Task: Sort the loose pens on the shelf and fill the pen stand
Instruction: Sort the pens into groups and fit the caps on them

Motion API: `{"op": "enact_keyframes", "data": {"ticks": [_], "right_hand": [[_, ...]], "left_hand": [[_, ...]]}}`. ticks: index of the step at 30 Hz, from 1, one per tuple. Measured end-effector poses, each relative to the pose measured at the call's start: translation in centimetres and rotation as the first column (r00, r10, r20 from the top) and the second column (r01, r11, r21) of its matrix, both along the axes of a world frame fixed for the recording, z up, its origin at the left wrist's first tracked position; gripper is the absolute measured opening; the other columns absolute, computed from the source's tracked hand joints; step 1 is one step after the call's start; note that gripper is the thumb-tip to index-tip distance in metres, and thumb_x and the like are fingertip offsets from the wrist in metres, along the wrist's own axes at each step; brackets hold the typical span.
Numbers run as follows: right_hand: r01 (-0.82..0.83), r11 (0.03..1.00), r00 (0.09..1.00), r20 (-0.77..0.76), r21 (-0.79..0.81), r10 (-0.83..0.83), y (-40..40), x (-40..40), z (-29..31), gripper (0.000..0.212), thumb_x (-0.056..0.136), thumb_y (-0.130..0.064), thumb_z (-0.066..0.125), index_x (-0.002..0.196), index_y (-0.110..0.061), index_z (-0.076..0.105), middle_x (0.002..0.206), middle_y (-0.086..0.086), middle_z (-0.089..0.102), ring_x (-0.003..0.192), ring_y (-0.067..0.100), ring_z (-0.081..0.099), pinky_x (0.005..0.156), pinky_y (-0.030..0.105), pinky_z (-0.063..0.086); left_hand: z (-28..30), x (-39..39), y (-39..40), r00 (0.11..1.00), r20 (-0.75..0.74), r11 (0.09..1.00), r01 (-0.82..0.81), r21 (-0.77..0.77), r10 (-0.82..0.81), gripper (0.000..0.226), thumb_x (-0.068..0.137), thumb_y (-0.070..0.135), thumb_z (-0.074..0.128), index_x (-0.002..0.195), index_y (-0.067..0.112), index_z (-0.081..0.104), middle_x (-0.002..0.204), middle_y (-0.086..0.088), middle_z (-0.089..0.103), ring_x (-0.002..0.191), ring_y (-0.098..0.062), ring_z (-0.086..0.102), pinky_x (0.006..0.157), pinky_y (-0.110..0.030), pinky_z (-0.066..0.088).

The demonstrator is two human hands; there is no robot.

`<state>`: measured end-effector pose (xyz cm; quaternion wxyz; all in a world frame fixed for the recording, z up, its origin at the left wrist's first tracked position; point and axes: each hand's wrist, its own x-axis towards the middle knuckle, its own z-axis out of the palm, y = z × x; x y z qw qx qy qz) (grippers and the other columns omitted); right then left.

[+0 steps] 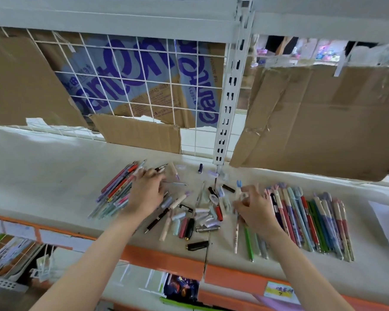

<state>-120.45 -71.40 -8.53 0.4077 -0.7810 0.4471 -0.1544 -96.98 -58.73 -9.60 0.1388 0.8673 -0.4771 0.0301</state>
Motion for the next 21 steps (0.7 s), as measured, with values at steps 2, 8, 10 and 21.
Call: {"op": "enact_keyframes", "data": {"ticks": [2,8,10,21], "right_hand": [[-0.037,0.998,0.995,-0.091,-0.058,0.031,0.4,-0.4,-0.8,0.031,0.094,-0.017,0.053,0.122,-0.012,0.042,0.081,0.010,0.063,0.066,0.020,0.062,0.060,0.028,0.051],[-0.185,0.944,0.890,-0.453,-0.273,0.043,0.0,-0.8,-0.5,0.030,0.091,-0.016,0.046,0.120,-0.014,0.041,0.110,0.009,0.057,0.089,0.028,0.060,0.056,0.030,0.041],[-0.201,0.940,0.883,-0.466,-0.275,0.052,-0.3,-0.7,-0.3,0.026,0.090,-0.019,0.047,0.115,-0.013,0.046,0.116,0.008,0.052,0.095,0.027,0.057,0.064,0.031,0.043],[-0.156,0.935,0.935,-0.354,-0.318,0.036,-1.7,5.3,-0.8,0.024,0.094,-0.031,0.048,0.094,-0.010,0.059,0.097,0.004,0.054,0.090,0.024,0.058,0.068,0.031,0.044]], "left_hand": [[-0.1,-0.4,-0.2,0.998,0.068,0.998,-0.015,0.059,0.011,0.026,0.090,0.025,0.057,0.115,0.019,0.063,0.115,-0.002,0.059,0.117,-0.026,0.043,0.097,-0.038,0.031],[-0.6,-0.8,0.7,0.997,0.068,0.998,-0.023,-0.050,0.026,0.008,0.086,0.018,0.062,0.086,0.011,0.066,0.092,-0.007,0.064,0.100,-0.031,0.055,0.089,-0.044,0.038],[-0.2,-1.6,1.2,0.999,-0.046,0.987,-0.010,-0.159,0.003,0.005,0.085,0.010,0.062,0.082,0.006,0.063,0.085,-0.009,0.061,0.086,-0.029,0.056,0.077,-0.038,0.042],[1.0,-5.9,3.0,0.896,-0.429,0.963,0.000,-0.268,-0.119,0.009,0.093,0.019,0.054,0.094,0.010,0.055,0.081,0.006,0.058,0.069,-0.002,0.053,0.059,-0.008,0.039]]}}
